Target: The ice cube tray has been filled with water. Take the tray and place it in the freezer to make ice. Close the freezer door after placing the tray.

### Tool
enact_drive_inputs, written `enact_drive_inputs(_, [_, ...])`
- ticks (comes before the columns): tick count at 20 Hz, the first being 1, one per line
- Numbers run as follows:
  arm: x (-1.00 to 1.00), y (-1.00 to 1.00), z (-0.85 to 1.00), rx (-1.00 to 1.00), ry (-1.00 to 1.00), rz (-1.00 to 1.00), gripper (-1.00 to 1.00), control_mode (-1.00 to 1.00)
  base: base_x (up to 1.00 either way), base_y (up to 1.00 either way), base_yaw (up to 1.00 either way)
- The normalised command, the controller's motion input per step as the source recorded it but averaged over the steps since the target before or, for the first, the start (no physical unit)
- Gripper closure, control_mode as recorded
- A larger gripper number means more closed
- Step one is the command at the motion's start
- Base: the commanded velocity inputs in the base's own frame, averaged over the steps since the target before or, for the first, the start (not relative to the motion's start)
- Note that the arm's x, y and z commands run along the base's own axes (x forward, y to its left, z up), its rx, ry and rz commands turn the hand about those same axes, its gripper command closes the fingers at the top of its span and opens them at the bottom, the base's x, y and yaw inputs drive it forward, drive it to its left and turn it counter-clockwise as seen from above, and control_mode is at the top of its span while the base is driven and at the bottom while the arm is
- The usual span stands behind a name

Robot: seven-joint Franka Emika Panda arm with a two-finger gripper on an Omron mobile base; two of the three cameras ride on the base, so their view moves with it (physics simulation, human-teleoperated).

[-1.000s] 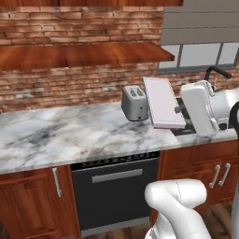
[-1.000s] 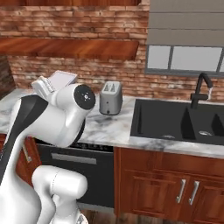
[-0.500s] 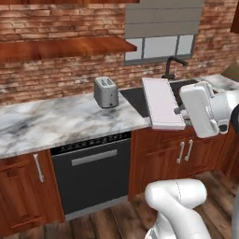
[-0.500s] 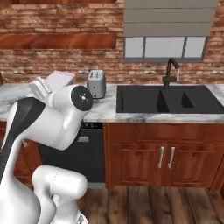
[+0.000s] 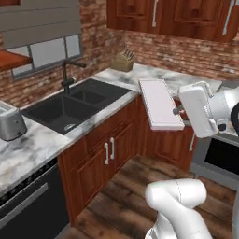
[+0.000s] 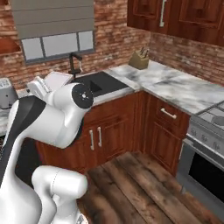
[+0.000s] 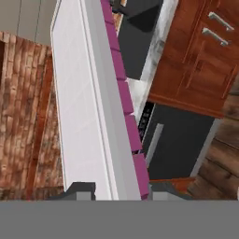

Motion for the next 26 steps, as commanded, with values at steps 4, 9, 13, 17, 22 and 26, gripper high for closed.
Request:
enact_drive_inputs(4, [0.00, 0.00, 0.00, 0.00, 0.00, 0.00, 1.00, 1.00, -0.02, 0.29, -0.92])
enact_drive_inputs(9, [0.00, 0.00, 0.00, 0.00, 0.00, 0.00, 1.00, 1.00, -0.17, 0.33, -0.87])
enact_drive_inputs(13, [0.00, 0.00, 0.00, 0.00, 0.00, 0.00, 1.00, 1.00, -0.22, 0.24, -0.83])
enact_drive_inputs(17, [0.00, 0.00, 0.00, 0.00, 0.00, 0.00, 1.00, 1.00, -0.20, 0.04, -0.73])
enact_drive_inputs(22, [0.00, 0.00, 0.00, 0.00, 0.00, 0.00, 1.00, 1.00, -0.32, 0.00, -0.57])
enact_drive_inputs(26, [0.00, 0.00, 0.00, 0.00, 0.00, 0.00, 1.00, 1.00, -0.55, 0.10, -0.46])
